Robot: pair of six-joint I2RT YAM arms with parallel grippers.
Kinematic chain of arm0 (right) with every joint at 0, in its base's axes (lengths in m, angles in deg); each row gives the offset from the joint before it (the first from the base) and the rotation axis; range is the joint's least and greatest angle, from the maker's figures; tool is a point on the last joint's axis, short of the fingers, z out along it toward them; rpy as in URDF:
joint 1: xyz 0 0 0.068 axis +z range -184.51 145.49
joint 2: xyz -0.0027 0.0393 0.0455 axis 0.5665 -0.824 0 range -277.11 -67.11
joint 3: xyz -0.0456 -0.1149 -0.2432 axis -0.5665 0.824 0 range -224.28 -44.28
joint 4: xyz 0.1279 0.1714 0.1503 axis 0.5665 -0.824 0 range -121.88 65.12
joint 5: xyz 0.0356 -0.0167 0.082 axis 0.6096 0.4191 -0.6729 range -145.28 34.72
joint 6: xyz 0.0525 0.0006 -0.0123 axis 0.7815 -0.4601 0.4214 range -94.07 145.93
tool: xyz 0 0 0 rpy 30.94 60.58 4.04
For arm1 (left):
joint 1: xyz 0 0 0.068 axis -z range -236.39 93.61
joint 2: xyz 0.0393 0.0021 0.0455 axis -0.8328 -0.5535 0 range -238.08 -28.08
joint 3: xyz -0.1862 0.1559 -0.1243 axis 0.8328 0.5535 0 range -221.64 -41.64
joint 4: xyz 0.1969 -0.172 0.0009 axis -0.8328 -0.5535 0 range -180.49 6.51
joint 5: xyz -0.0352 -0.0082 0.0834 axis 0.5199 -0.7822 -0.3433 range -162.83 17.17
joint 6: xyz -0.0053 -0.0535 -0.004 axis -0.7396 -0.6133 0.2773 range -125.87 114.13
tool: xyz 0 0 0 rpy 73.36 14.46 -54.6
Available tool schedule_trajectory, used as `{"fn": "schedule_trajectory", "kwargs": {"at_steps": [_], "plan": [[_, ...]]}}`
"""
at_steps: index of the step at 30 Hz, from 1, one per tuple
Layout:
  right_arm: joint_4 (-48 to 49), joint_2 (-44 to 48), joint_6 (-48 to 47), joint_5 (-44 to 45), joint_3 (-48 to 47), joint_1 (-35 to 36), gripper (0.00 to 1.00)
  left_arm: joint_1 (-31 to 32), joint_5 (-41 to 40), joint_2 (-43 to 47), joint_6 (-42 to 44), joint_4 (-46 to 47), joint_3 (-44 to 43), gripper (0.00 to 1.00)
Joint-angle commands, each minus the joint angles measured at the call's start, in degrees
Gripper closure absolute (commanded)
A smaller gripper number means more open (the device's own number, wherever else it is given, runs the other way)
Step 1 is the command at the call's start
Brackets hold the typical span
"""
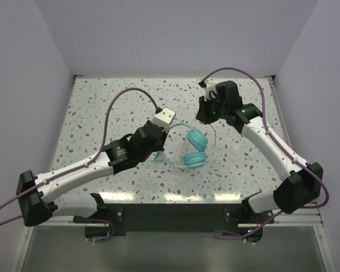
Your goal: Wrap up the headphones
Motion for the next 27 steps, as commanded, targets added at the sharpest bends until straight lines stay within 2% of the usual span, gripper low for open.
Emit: {"fn": "schedule_trajectory", "kwargs": {"at_steps": [1,7,15,22,27], "plan": [[10.7,3.9,1.2,-1.3,0.9,-1.6,1.0,1.6,4.3,6.5,-1.3,-1.1,-0.5,1.0],[16.8,6.1,3.3,-6.1,5.2,-1.7,1.0,1.6,4.8,11.5,-3.2,-2.9,-2.5,1.0],[30.6,7.4,8.4,-18.3,13.1,-1.7,1.0,1.6,5.1,15.0,-5.4,-4.5,-8.4,1.0],[41.3,6.6,14.1,-22.4,17.8,-1.7,0.94,1.6,1.9,15.8,-8.5,-4.9,-14.6,1.0],[51.0,5.7,19.8,-24.0,21.9,-1.6,0.88,1.6,-0.8,15.6,-9.2,-3.7,-15.8,1.0]]}}
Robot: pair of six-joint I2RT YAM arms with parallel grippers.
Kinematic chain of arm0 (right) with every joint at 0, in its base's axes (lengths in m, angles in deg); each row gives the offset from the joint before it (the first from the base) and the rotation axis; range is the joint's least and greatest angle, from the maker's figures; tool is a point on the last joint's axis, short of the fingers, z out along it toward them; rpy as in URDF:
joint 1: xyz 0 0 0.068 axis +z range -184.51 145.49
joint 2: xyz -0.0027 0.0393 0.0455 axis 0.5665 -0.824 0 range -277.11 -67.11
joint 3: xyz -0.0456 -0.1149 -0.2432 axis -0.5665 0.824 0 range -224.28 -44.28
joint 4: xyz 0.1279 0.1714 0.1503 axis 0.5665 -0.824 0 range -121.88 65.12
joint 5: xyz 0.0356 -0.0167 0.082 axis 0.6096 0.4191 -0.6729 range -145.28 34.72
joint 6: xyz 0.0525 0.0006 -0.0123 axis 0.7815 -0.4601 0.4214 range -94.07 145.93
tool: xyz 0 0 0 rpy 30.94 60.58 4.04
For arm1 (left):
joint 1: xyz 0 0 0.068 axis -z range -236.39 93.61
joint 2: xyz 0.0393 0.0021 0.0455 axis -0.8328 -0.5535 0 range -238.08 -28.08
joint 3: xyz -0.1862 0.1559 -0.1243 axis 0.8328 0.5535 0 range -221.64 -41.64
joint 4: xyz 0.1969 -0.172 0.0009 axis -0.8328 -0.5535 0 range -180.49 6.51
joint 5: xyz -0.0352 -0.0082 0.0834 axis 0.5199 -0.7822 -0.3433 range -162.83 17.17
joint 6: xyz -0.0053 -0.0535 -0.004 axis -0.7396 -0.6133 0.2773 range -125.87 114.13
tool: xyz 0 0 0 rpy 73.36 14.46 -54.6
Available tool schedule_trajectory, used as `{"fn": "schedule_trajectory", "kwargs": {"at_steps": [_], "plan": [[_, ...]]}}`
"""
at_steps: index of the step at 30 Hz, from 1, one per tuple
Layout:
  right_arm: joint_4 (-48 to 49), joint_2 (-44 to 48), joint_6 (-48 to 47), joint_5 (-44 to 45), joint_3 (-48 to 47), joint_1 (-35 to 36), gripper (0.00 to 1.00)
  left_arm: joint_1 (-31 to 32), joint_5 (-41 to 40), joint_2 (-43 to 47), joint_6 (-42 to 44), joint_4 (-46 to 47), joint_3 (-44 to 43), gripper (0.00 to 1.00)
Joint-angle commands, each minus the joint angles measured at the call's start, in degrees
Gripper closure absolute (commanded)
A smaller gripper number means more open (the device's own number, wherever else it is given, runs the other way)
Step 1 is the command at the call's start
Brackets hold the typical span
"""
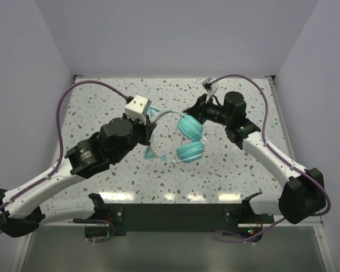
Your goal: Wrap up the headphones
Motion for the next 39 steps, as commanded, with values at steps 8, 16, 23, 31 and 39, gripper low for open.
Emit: {"fn": "schedule_trajectory", "kwargs": {"at_steps": [8,16,23,31,39], "plan": [[20.0,-4.8,9.9,3.5,7.0,-0.4,0.77,0.8,-2.9,0.9,-4.9,8.7,-9.1,1.0],[24.3,-7.5,10.9,6.2,11.4,0.0,0.75,0.8,-6.6,-1.3,-5.7,6.1,-14.2,1.0],[27.1,-8.1,11.4,8.4,15.5,0.4,0.75,0.8,-8.1,-2.3,-6.1,5.9,-15.9,1.0],[28.5,-8.8,11.3,9.2,18.0,0.8,0.75,0.8,-8.7,-3.9,-6.6,6.0,-17.0,1.0],[29.4,-10.2,11.3,12.0,18.6,1.0,0.73,0.8,-9.1,-5.2,-6.6,6.0,-17.9,1.0]]}}
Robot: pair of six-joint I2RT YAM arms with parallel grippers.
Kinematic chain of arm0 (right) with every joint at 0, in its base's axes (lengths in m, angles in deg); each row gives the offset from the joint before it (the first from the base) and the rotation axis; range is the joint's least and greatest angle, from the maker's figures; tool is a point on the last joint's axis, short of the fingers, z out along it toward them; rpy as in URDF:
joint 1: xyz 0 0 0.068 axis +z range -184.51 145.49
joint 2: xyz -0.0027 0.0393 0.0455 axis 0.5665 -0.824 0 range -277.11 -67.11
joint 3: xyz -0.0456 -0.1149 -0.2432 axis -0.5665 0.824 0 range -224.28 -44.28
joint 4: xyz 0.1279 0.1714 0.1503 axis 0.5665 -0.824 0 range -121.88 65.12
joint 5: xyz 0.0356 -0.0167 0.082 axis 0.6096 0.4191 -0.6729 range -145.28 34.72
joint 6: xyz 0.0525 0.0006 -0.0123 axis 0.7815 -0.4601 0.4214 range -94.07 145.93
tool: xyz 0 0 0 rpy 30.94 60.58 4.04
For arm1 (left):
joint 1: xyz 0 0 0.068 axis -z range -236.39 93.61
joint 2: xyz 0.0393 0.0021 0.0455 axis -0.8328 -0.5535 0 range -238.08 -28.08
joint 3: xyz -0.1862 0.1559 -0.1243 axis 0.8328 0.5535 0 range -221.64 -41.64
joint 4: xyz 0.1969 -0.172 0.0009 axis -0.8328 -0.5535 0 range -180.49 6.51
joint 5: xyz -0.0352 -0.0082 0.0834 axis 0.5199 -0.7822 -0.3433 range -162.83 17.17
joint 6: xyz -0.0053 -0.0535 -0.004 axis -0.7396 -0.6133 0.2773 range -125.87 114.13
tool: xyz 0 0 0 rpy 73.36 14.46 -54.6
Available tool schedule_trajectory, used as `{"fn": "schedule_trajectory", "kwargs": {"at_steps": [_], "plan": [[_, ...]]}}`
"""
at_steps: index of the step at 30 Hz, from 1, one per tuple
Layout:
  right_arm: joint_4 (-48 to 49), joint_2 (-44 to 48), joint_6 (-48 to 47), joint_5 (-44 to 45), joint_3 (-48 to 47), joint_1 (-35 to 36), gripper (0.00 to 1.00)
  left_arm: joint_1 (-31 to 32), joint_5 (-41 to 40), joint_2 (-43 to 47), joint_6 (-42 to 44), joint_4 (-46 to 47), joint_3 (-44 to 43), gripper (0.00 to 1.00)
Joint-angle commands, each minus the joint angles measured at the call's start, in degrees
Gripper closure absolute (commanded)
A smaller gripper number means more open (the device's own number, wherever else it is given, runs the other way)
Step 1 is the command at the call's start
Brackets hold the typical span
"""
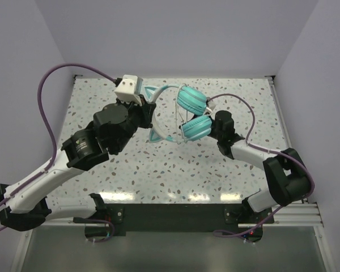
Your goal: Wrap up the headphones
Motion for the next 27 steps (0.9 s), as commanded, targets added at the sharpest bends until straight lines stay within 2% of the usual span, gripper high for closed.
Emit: {"fn": "schedule_trajectory", "kwargs": {"at_steps": [1,11,17,21,24,27], "plan": [[3.5,0.0,-0.6,3.8,0.5,0.4,0.73,0.4,-1.3,0.1,-2.8,4.9,-3.9,1.0],[5.1,-2.6,0.2,3.6,0.7,0.8,0.75,0.4,-2.0,-0.6,-3.2,4.9,-4.8,1.0],[4.2,-2.7,0.7,4.6,1.9,3.1,0.93,0.3,-7.9,-1.0,-5.4,3.9,-4.8,1.0],[-4.1,-0.2,-1.9,10.1,2.6,6.9,1.0,0.0,-14.6,-2.3,-6.6,3.6,-4.4,1.0],[-8.5,1.2,-3.0,13.0,3.8,10.1,1.0,-3.8,-15.7,-3.9,-7.8,3.4,-4.7,1.0],[-11.6,3.9,-2.7,15.6,6.3,11.6,1.0,-11.4,-10.5,-6.1,-9.4,3.2,-4.5,1.0]]}}
